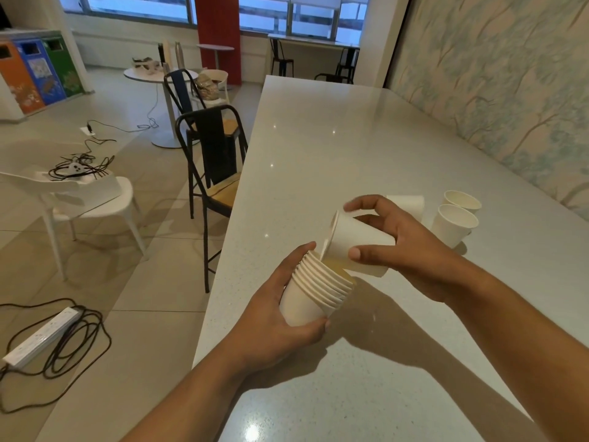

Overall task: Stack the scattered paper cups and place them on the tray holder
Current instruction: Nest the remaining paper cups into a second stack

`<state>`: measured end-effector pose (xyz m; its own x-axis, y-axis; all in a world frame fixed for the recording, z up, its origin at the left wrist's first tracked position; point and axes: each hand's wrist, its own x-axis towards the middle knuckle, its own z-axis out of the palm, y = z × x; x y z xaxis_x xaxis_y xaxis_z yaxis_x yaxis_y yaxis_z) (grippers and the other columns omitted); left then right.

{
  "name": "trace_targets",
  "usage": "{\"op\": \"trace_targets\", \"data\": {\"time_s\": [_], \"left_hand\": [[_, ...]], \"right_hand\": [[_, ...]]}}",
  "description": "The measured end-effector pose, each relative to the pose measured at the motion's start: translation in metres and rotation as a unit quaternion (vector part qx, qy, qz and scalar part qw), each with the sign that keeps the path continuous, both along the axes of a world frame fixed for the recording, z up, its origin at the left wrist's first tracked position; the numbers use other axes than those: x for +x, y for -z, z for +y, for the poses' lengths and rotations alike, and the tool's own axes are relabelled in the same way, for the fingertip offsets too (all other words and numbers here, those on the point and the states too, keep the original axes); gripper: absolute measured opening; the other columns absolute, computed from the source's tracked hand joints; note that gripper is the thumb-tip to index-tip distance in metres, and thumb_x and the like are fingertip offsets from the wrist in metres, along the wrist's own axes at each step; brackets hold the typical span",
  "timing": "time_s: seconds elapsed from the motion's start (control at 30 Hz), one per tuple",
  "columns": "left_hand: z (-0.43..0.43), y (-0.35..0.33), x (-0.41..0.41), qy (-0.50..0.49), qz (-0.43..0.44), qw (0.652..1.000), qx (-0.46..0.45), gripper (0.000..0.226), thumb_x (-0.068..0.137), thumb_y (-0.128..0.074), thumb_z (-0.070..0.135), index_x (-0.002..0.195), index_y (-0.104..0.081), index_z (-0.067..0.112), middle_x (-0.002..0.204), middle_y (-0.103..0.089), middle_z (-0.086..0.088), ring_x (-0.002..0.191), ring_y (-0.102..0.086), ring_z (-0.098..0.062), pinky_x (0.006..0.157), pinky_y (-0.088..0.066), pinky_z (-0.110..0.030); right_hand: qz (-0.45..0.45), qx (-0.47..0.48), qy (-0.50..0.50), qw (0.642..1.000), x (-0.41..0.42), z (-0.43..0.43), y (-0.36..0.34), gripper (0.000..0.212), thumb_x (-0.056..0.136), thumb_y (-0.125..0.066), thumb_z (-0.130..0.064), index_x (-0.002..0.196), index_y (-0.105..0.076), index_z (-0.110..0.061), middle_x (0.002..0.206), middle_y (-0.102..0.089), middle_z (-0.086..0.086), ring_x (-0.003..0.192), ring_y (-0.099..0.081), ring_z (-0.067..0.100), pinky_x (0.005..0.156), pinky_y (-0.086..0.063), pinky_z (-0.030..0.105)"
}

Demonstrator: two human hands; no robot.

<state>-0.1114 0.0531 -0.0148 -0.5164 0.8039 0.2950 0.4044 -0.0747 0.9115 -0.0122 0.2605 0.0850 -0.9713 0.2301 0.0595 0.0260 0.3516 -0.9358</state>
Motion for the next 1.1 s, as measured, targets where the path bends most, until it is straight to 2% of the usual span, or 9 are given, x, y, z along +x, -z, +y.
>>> {"op": "trace_targets", "data": {"time_s": [0.17,0.37,0.47,0.6,0.73,0.87,0.97,1.03,1.1], "left_hand": [[0.0,-0.001,0.0,-0.001,0.004,1.0,0.006,0.092,0.076,-0.082,0.035,0.142,-0.024,0.063,0.13,-0.047,0.039,0.116,-0.054,0.004,0.078,-0.05,-0.005],[-0.001,-0.001,0.0,-0.004,0.005,1.0,0.012,0.095,0.076,-0.083,0.03,0.144,-0.024,0.061,0.131,-0.046,0.037,0.115,-0.055,0.002,0.079,-0.053,-0.01],[0.0,-0.002,0.0,0.002,-0.001,1.0,0.014,0.095,0.076,-0.083,0.028,0.144,-0.026,0.06,0.131,-0.048,0.035,0.115,-0.056,0.0,0.08,-0.053,-0.01],[0.0,-0.004,0.0,0.001,-0.014,1.0,0.028,0.091,0.075,-0.083,0.028,0.146,-0.03,0.052,0.127,-0.053,0.029,0.111,-0.06,-0.004,0.077,-0.055,-0.014],[-0.001,-0.002,-0.001,-0.014,-0.027,0.999,0.037,0.093,0.074,-0.082,0.026,0.147,-0.03,0.05,0.125,-0.055,0.026,0.106,-0.063,-0.009,0.074,-0.062,-0.025],[0.003,-0.002,0.001,0.009,-0.02,1.0,0.022,0.107,0.075,-0.081,0.031,0.152,-0.011,0.057,0.127,-0.054,0.032,0.11,-0.062,-0.006,0.081,-0.058,-0.018],[0.007,-0.002,0.002,0.017,0.002,0.999,0.027,0.098,0.074,-0.08,0.033,0.15,-0.022,0.054,0.138,-0.051,0.03,0.121,-0.057,-0.002,0.088,-0.05,-0.008],[0.005,0.0,0.002,0.002,0.015,1.0,0.026,0.094,0.069,-0.082,0.036,0.146,-0.031,0.054,0.138,-0.05,0.033,0.123,-0.054,0.003,0.085,-0.046,-0.002],[0.004,0.0,0.001,-0.011,0.024,0.999,0.023,0.095,0.065,-0.082,0.039,0.144,-0.032,0.056,0.137,-0.048,0.037,0.121,-0.052,0.008,0.081,-0.046,0.001]], "right_hand": [[0.062,-0.074,0.016,0.995,0.0,-0.005,0.003,0.064,0.065,-0.08,-0.033,0.125,-0.062,-0.044,0.123,-0.06,0.002,0.097,-0.068,0.016,0.072,-0.057,0.028],[0.124,-0.164,0.086,0.975,0.0,-0.01,0.003,0.045,0.063,-0.08,-0.03,0.1,-0.054,-0.026,0.101,-0.063,-0.001,0.081,-0.067,0.01,0.058,-0.055,0.029],[0.138,-0.128,0.102,0.977,-0.002,-0.021,0.011,0.033,0.067,-0.08,-0.031,0.092,-0.059,-0.025,0.096,-0.068,-0.007,0.083,-0.068,0.011,0.064,-0.055,0.029],[0.093,-0.057,0.078,0.991,-0.002,-0.043,0.033,0.034,0.081,-0.07,-0.044,0.115,-0.067,-0.037,0.128,-0.065,-0.005,0.113,-0.064,0.015,0.089,-0.055,0.033],[0.029,0.077,0.014,0.996,0.008,-0.062,0.049,0.05,0.084,-0.043,-0.075,0.133,-0.039,-0.067,0.155,-0.035,-0.022,0.139,-0.035,-0.003,0.111,-0.038,0.029],[-0.015,0.185,-0.022,0.982,0.023,-0.053,0.043,0.077,0.075,-0.032,-0.089,0.145,-0.008,-0.065,0.159,-0.008,-0.033,0.144,-0.012,-0.013,0.115,-0.021,0.024],[-0.026,0.233,-0.061,0.97,0.032,-0.046,0.036,0.08,0.082,-0.032,-0.083,0.15,0.0,-0.057,0.161,0.001,-0.032,0.146,-0.004,-0.009,0.119,-0.014,0.029],[-0.018,0.23,-0.074,0.97,0.035,-0.039,0.035,0.077,0.086,-0.027,-0.079,0.152,-0.001,-0.052,0.162,0.0,-0.03,0.146,-0.003,-0.009,0.119,-0.011,0.026],[0.023,0.214,0.0,0.977,0.036,-0.019,0.032,0.073,0.088,-0.029,-0.075,0.153,-0.02,-0.043,0.162,-0.02,-0.02,0.145,-0.021,-0.005,0.119,-0.021,0.024]]}}
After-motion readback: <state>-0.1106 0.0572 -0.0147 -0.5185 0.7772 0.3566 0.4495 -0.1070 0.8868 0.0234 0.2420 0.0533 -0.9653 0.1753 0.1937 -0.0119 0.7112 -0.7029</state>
